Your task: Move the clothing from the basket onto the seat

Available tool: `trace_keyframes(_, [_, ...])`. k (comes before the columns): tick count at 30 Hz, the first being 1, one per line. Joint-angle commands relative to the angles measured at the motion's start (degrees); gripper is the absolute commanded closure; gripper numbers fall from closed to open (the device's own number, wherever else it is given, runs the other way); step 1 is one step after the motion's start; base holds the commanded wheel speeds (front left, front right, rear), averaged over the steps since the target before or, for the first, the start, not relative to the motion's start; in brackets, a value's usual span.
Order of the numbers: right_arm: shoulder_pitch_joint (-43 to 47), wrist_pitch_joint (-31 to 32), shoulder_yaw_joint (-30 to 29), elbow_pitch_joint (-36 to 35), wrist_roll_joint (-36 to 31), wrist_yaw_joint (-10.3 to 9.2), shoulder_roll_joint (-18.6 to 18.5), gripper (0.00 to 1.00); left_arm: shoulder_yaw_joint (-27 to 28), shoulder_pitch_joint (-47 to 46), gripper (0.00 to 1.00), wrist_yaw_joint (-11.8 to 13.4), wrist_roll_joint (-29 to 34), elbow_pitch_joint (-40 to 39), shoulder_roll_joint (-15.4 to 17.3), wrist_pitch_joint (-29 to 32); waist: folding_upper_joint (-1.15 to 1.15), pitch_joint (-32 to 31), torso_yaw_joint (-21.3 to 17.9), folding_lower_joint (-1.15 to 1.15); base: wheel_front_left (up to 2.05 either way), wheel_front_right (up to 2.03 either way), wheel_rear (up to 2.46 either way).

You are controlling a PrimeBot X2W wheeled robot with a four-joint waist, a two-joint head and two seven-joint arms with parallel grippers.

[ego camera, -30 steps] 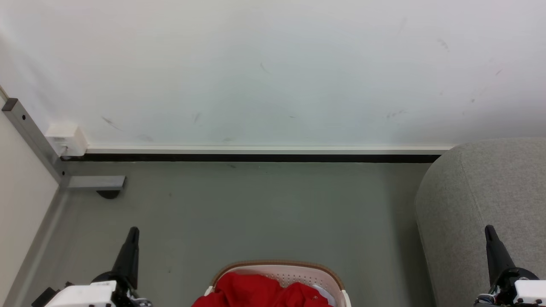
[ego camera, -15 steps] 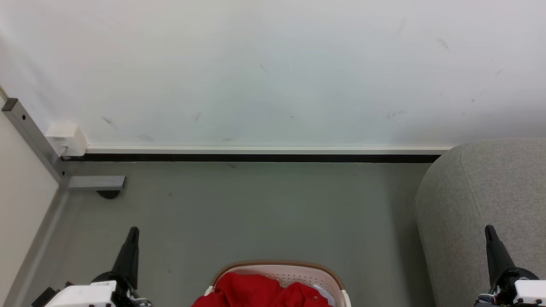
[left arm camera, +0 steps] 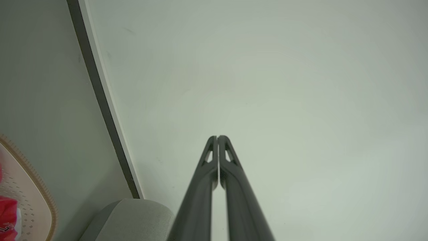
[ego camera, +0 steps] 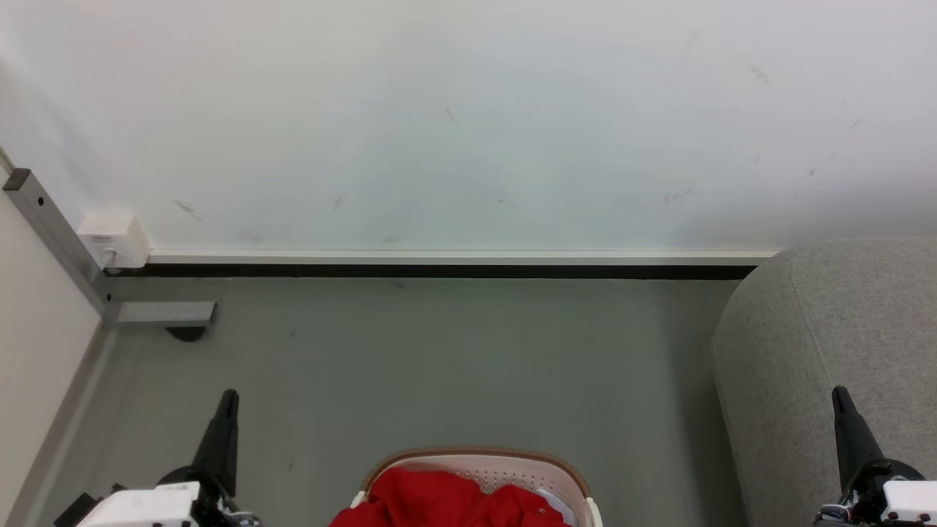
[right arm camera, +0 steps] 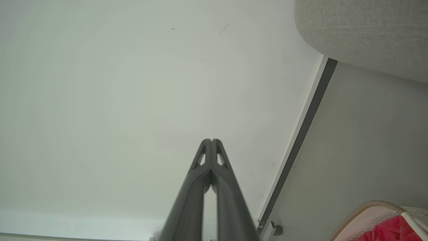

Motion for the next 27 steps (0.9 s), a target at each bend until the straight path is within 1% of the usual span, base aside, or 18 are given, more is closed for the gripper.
trace_keyframes(1, [-0.4,0.2,-0.2,-0.4,0.0,-0.11,0.0,1.00,0.1,-0.3,1.00,-0.3,-0.7,-0.1,0.4,0.2,0.00,0.0,0.0,0.00,0.00,0.00,0.00])
trace_keyframes(6, [-0.4,0.2,-0.2,-0.4,0.0,-0.11,0.0,1.00,0.1,-0.3,1.00,-0.3,-0.7,-0.1,0.4,0.2,0.00,0.0,0.0,0.00,0.00,0.00,0.00])
trace_keyframes(7, [0.0,0.0,0.0,0.0,0.0,0.00,0.0,0.00,0.0,0.0,0.00,0.0,0.0,0.0,0.0,0.0,0.00,0.0,0.0,0.00,0.00,0.00,0.00])
trace_keyframes(10, [0.8,-0.1,0.3,0.9,0.0,0.00,0.3,0.00,-0.1,0.8,0.00,0.2,0.0,0.9,-0.3,-0.2,0.00,0.0,0.0,0.00,0.00,0.00,0.00])
trace_keyframes(21, [0.8,-3.0,2.5,-1.3,-1.8,-0.01,-0.3,0.00,-1.3,0.8,0.00,0.1,1.0,-1.3,-0.2,-3.1,0.00,0.0,0.0,0.00,0.00,0.00,0.00])
trace_keyframes(24, [0.6,-3.9,3.3,-1.7,-4.0,-0.01,-0.8,0.00,-1.4,0.8,0.00,0.1,3.0,-2.1,-0.2,-3.9,0.00,0.0,0.0,0.00,0.00,0.00,0.00])
trace_keyframes(27, [0.6,-4.7,3.9,-2.4,-6.0,-0.01,-0.5,0.00,-0.7,1.0,0.00,0.1,7.4,-2.5,-0.1,-4.7,0.00,0.0,0.0,0.00,0.00,0.00,0.00])
